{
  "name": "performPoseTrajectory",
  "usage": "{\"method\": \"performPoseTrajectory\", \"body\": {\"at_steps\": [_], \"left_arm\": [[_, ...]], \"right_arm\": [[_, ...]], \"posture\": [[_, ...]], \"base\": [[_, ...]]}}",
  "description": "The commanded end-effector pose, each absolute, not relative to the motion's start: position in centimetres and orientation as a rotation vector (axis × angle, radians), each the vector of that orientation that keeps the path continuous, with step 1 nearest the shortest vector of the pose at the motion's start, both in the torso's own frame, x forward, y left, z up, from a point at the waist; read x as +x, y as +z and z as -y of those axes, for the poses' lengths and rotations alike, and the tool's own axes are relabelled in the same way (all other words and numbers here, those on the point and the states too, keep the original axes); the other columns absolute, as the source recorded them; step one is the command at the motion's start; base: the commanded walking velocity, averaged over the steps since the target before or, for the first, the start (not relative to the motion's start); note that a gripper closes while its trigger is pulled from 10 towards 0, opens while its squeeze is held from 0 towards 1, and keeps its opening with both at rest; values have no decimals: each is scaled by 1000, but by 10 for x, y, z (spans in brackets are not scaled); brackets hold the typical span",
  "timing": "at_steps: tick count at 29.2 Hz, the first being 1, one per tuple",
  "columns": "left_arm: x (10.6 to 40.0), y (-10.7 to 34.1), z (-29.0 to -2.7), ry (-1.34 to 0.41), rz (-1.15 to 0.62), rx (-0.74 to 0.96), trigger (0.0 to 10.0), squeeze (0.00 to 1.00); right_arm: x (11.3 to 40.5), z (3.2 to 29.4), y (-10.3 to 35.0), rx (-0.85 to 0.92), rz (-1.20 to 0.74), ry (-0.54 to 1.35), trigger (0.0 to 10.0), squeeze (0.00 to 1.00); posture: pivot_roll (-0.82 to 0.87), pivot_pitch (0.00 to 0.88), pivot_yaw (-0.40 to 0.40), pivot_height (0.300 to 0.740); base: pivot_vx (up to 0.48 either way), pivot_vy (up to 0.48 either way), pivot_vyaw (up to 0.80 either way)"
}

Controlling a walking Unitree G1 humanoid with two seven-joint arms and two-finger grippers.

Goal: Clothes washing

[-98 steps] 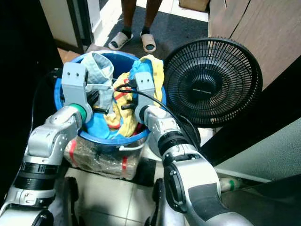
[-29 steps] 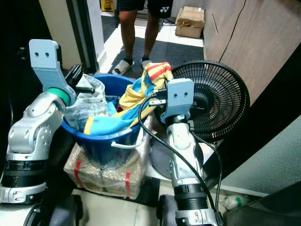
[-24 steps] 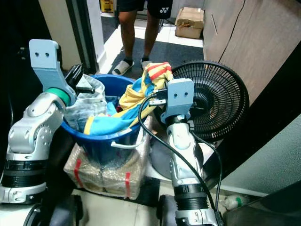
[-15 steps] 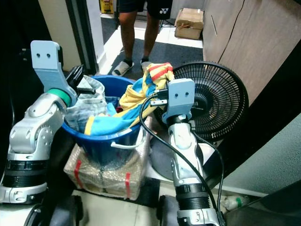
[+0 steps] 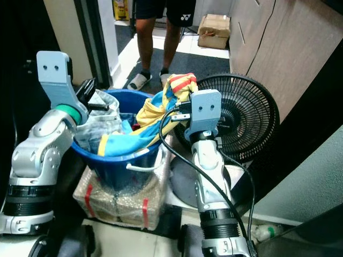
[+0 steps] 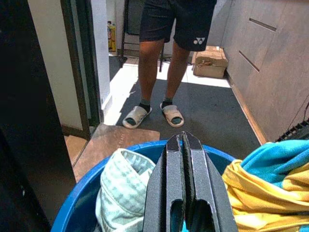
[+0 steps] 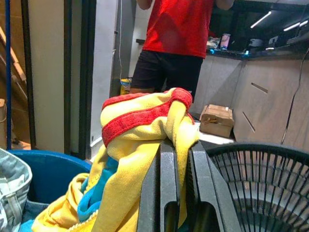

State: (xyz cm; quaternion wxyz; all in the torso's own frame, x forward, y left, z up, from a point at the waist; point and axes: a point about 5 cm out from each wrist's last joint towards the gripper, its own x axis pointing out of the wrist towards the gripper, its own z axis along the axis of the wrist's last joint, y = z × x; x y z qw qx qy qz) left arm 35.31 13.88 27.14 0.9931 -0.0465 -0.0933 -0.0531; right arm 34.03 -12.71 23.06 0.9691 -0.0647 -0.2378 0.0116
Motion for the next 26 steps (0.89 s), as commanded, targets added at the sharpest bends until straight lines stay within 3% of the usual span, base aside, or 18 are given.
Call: {"method": "performPoseTrajectory", "body": {"at_steps": [1, 26], "left_arm": [[352, 269, -138, -107, 184, -94, 10000, 0], [353, 267, -135, -118, 173, -96, 10000, 0]], "right_arm": [[340, 129, 237, -113, 507, 5, 10000, 0], [338, 129, 235, -115, 499, 5, 10000, 0]], "posture": [[116, 0, 4, 585], [111, 0, 9, 650]], "base": [[0, 0, 0], [0, 0, 0]]}}
